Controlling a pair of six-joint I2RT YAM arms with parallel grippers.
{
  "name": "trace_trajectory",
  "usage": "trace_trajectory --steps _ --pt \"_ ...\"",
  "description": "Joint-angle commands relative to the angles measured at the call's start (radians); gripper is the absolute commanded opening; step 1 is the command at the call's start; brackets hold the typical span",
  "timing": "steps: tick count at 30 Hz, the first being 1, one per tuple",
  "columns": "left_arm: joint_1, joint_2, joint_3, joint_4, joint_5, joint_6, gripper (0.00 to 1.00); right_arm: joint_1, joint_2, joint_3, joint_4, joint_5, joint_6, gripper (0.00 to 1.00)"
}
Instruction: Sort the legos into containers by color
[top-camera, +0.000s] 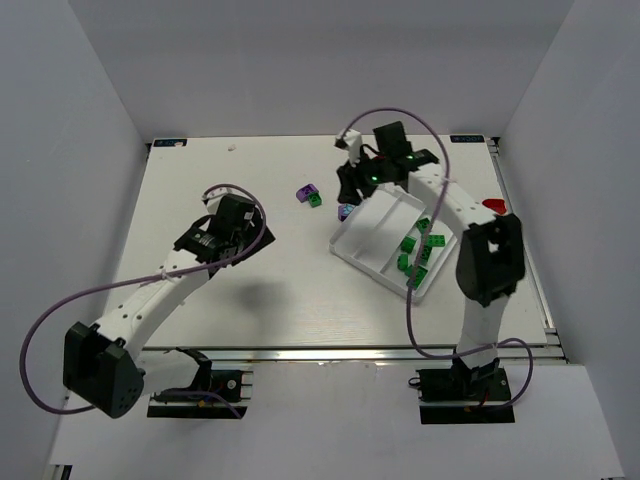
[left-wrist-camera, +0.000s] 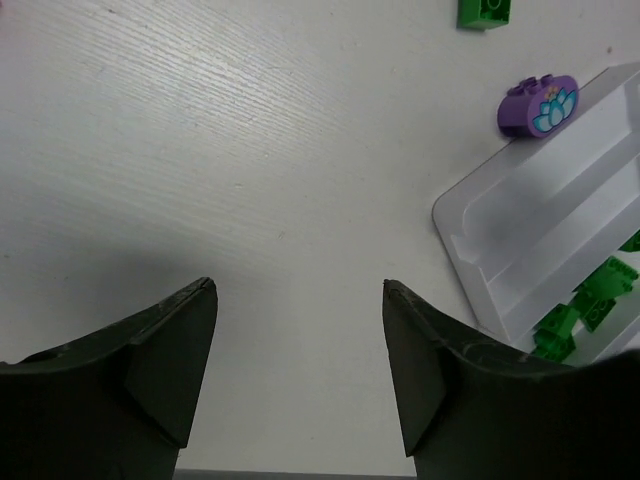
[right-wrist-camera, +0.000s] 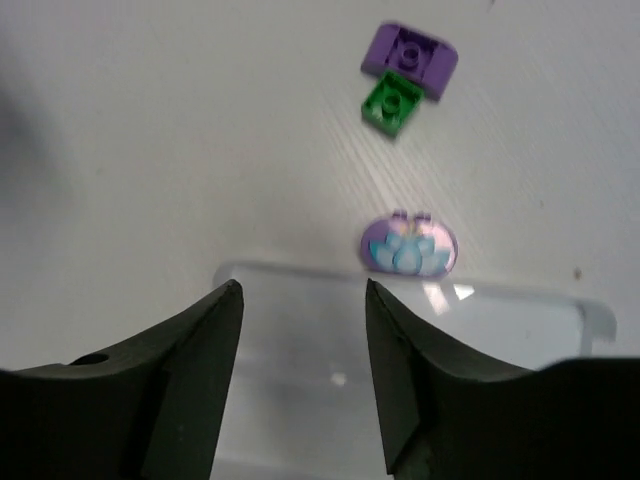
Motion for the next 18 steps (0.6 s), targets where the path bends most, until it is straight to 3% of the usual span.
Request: trace_trajectory --steps 1,3,4,5,7,12,18 --pt "0.011 -0.107 -0.023 -0.040 -0.042 -0.040 0.77 0.073 0.175 0.223 -0.054 0.048 0.206 0.60" --pt "0.014 -0.170 -0.051 -0.076 -0.069 -0.065 0.78 0.124 0.247 0.355 -0.060 0.104 0.285 0.65" --pt "0.016 -0.192 -0.060 -0.088 -0.079 -0.074 0.79 0.141 0.305 0.386 -0.052 0.136 0.301 0.75" --pt "0.016 -0.212 -0.081 -0.100 -0.091 -0.092 0.79 0.159 0.331 0.433 -0.037 0.173 0.308 0.78" --pt "0.018 -0.271 -0.103 -0.132 -0.100 -0.123 0.79 0.202 0.395 0.464 -0.017 0.322 0.347 0.85" --pt "0.018 -0.361 -0.173 -0.178 -0.120 -0.172 0.79 0.236 0.536 0.587 -0.003 0.584 0.389 0.89" --pt "0.018 -0.391 -0.198 -0.195 -0.115 -0.192 0.79 0.233 0.616 0.633 0.024 0.626 0.374 0.87"
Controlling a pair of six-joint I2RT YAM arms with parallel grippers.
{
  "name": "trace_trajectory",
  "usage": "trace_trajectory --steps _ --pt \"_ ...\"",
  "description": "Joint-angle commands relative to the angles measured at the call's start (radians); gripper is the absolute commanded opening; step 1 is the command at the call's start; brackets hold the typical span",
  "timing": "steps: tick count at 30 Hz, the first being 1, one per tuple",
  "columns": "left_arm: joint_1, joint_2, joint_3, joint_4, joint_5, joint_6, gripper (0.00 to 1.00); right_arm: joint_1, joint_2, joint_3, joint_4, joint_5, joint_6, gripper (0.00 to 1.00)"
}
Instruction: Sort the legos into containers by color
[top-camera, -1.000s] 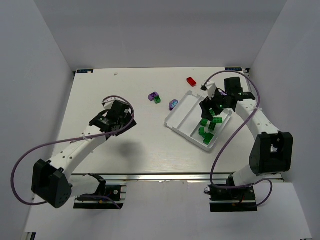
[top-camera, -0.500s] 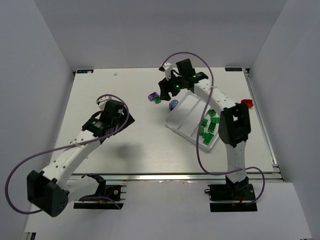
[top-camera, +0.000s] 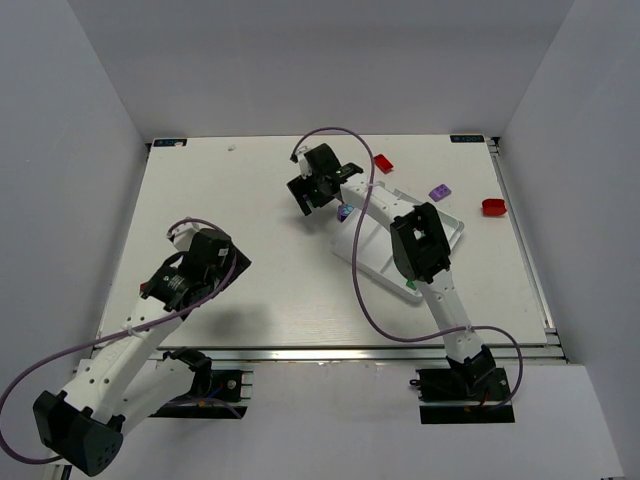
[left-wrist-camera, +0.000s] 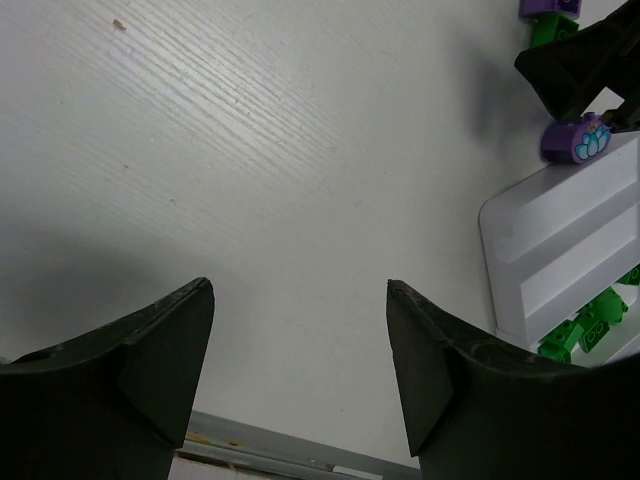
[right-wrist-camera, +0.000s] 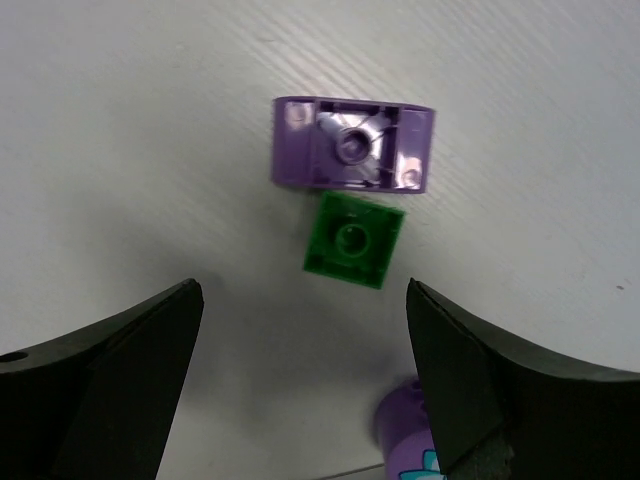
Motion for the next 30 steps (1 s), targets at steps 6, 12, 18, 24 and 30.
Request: trace_trajectory --steps 6,12,18,24,30 --pt "0.006 0.001 0.007 -0.032 -0.024 -0.025 0.79 -0.021 0.054 0.079 0.048 0.089 0.028 0.85" --pt "0.006 0.008 0.012 -0.035 -0.027 -0.031 0.79 -0.039 0.098 0.117 0.062 0.064 0.031 0.83" --pt "0.006 0.016 0.019 -0.046 -0.030 -0.032 0.79 -0.045 0.133 0.156 0.076 0.004 0.028 0.76" --pt "0.006 0.016 0.026 -0.056 -0.040 -0.040 0.79 -0.050 0.138 0.156 0.080 -0.002 0.019 0.48" --pt "0.006 -0.003 0.012 -0.040 -0.041 -0.057 0.79 -0.073 -0.012 0.035 0.123 -0.098 -0.027 0.11"
